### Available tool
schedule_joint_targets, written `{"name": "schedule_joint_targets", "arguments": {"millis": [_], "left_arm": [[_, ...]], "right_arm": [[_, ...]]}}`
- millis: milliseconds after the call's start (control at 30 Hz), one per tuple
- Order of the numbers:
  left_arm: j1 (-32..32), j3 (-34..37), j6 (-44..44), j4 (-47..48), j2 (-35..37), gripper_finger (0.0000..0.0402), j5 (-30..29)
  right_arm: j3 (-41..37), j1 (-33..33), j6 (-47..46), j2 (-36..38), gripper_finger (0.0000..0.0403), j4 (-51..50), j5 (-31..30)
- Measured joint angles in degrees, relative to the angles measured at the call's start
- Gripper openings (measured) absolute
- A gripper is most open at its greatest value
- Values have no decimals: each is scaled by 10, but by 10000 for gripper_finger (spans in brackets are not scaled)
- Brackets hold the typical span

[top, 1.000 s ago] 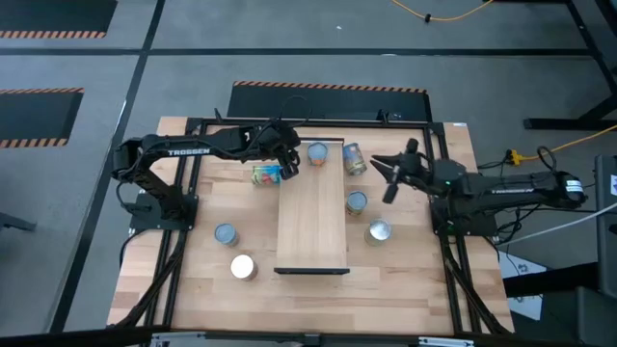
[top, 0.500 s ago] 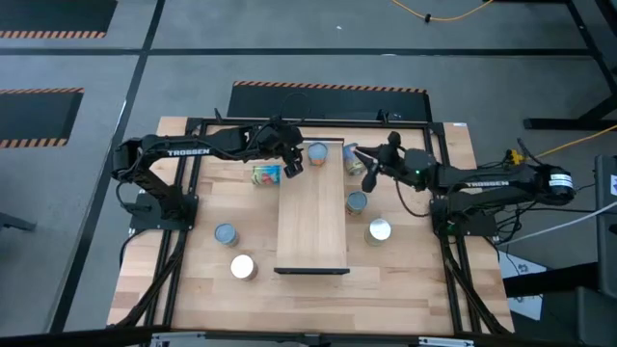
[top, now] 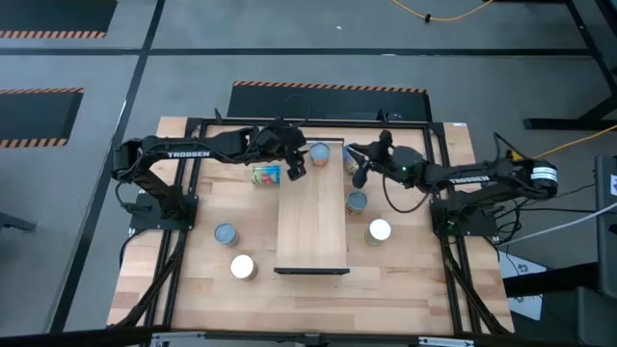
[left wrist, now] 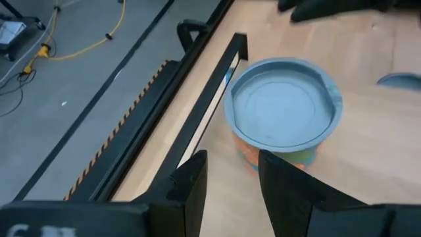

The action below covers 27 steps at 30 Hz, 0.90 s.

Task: Pick and place cans onto a shelf
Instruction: Put the canned orange on the shelf

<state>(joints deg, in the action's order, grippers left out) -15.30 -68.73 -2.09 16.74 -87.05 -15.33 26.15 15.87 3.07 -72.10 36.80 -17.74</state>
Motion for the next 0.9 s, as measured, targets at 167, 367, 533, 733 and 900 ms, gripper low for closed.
{"name": "schedule_joint_targets", "arguments": {"millis": [167,367,533,733,900], "left_arm": [[3,0,0,-20,0,129,0],[5,0,0,-35,0,129,-3],[5,0,-1,-35,4,129,-55],[5,0,0,-14,1,129,-81],[5,0,0,-13,-6,129,-82]], "right_arm": [[0,0,2,-14,72,8,0],[0,0,2,-15,72,12,0],[0,0,2,-15,72,12,0],[0,0,2,-15,72,11,0],[0,1,1,-15,72,11,10]]}}
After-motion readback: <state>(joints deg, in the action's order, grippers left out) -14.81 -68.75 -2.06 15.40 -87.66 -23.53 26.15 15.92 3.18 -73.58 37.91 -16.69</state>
